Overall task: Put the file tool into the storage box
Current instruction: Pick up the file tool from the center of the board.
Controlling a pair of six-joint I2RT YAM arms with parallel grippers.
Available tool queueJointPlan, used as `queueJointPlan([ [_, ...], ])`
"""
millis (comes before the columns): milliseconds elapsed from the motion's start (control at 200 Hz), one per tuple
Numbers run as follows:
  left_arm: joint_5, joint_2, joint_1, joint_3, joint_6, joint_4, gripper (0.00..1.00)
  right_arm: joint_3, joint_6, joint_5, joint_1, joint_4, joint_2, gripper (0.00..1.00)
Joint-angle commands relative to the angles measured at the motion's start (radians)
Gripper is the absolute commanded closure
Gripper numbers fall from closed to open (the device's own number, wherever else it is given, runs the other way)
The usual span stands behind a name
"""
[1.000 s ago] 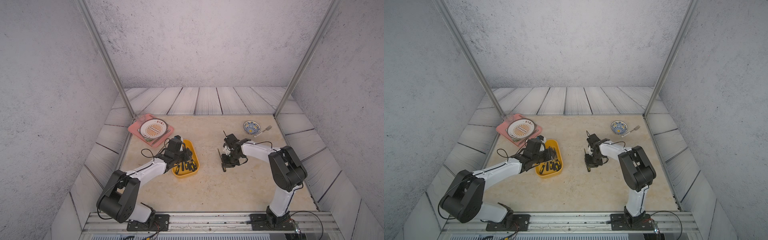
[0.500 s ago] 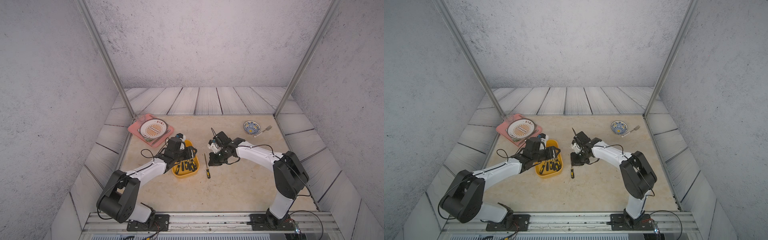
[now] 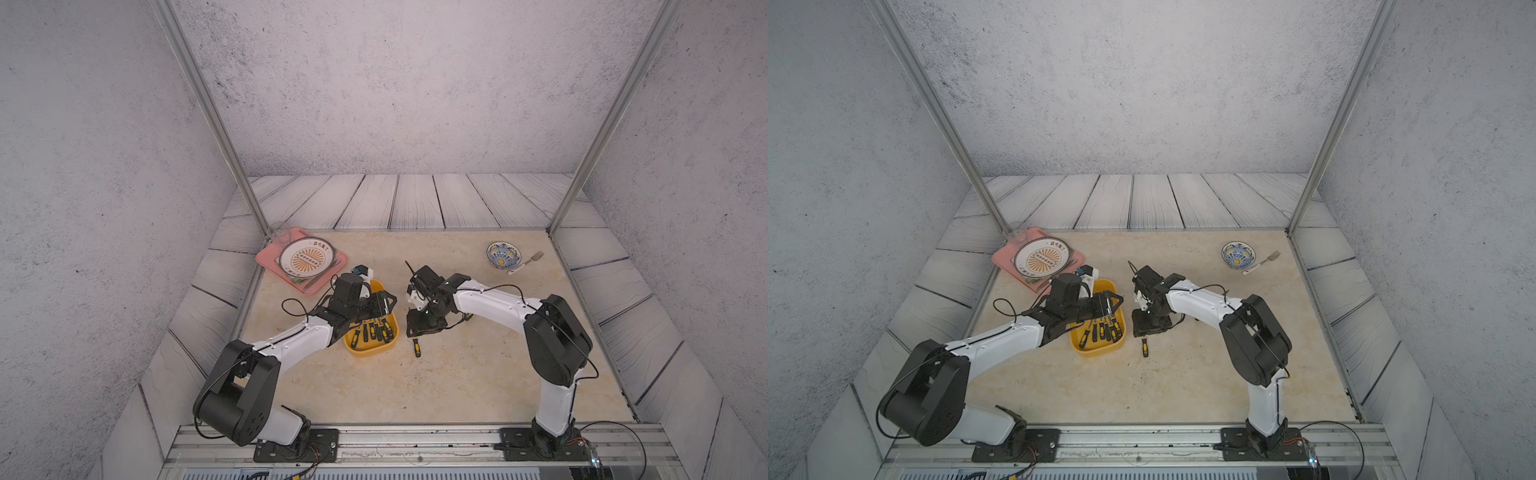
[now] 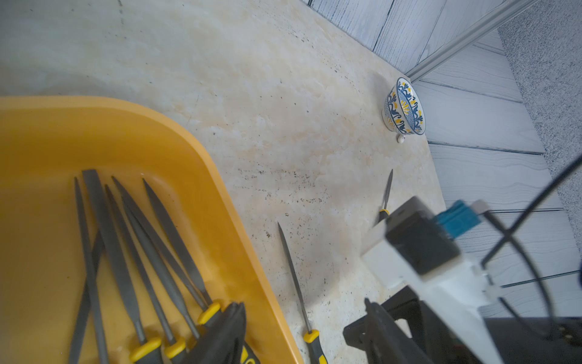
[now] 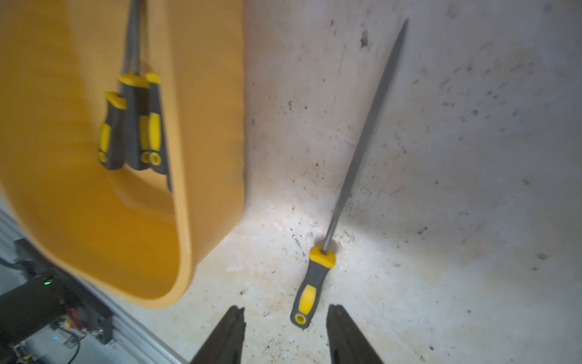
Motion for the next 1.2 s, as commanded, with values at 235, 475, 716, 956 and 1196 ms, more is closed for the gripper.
queueJointPlan([
  [235,0.001,0.003,0.005,-0.002,0.003,0.011,0.36,0.063,-0.063,0.177,0.069,-0.151,0.101,0.57],
  [475,0.011,0.008,0.005,-0.004,0.001,0.018,0.34,0.013,-0.049,0.231,0.077,-0.13,0.112,0.72],
  [716,0.026,0.007,0.005,-0.007,-0.004,0.031,0.33,0.013,-0.037,0.287,0.071,-0.104,0.056,0.88],
  [956,0.068,0.01,0.005,-0.012,-0.016,0.071,0.29,-0.02,-0.025,0.237,0.04,-0.009,-0.083,0.97],
  [1196,0.125,0.023,0.005,-0.017,-0.036,0.128,0.28,0.016,-0.038,0.059,0.041,0.045,-0.113,0.96],
])
